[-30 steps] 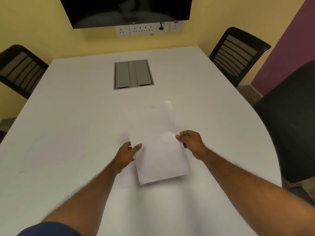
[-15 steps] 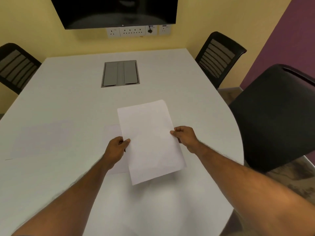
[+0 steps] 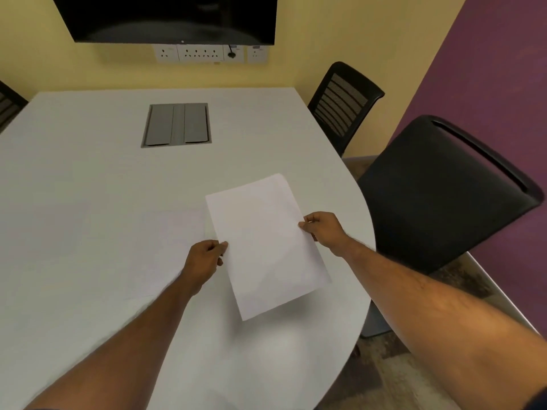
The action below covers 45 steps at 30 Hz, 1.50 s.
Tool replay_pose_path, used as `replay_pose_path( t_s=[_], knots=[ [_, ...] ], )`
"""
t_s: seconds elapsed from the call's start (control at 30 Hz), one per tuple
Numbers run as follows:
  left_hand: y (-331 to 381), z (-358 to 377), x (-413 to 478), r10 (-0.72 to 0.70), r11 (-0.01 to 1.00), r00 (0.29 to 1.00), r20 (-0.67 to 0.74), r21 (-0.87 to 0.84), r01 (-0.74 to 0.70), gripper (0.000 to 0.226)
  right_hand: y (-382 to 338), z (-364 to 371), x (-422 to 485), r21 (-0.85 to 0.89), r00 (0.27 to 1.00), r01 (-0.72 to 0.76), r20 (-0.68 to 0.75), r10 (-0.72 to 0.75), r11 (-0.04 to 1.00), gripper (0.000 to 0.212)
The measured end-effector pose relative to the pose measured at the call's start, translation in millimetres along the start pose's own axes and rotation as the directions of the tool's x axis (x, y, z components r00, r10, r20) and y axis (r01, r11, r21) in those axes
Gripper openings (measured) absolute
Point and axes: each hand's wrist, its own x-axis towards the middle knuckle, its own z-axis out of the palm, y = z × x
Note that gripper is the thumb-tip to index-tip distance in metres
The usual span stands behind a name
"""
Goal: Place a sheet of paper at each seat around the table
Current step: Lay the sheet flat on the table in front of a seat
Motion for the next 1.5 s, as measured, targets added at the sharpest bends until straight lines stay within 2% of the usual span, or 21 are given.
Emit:
replay_pose_path(
  t_s=[0.3, 0.5, 0.6, 0.8, 1.03, 1.23, 1.37, 1.43, 1.5],
  knots=[
    [15, 103, 9, -0.043, 0.999, 0.999, 0.005, -0.009, 0.043, 0.02, 16, -77, 62, -0.187, 0.998, 0.056, 0.001, -0.057, 0.981, 0.016],
    [19, 151, 34, -0.2, 0.954, 0.975, -0.093, -0.244, 0.172, 0.019, 12, -119, 117, -0.365, 0.988, 0.125, 0.129, -0.083, 0.923, 0.022],
    [17, 167, 48, -0.242, 0.94, 0.965, -0.099, -0.272, 0.208, 0.018, 13, -134, 146, -0.436, 0.98, 0.144, 0.185, -0.068, 0.888, 0.02],
    [4, 186, 77, -0.303, 0.927, 0.946, -0.119, -0.269, 0.263, 0.026, 23, -128, 195, -0.475, 0.956, 0.193, 0.288, -0.055, 0.859, 0.021],
    [-14, 208, 105, -0.372, 0.902, 0.911, -0.179, -0.303, 0.308, 0.024, 44, -103, 241, -0.59, 0.936, 0.27, 0.346, -0.063, 0.761, 0.026],
    [-29, 223, 120, -0.397, 0.904, 0.898, -0.192, -0.253, 0.345, 0.025, 68, -81, 267, -0.646, 0.943, 0.273, 0.326, -0.066, 0.713, 0.022],
    [-41, 219, 126, -0.371, 0.927, 0.913, -0.17, -0.134, 0.352, 0.021, 79, -70, 278, -0.694, 0.953, 0.254, 0.298, -0.052, 0.674, 0.022],
    [-46, 215, 127, -0.332, 0.938, 0.916, -0.225, 0.027, 0.347, 0.036, 83, -66, 282, -0.701, 0.949, 0.267, 0.31, -0.055, 0.661, 0.021],
    [-50, 212, 126, -0.241, 0.921, 0.924, -0.297, 0.232, 0.314, 0.062, 88, -62, 287, -0.71, 0.944, 0.284, 0.325, -0.057, 0.644, 0.019]
  ],
)
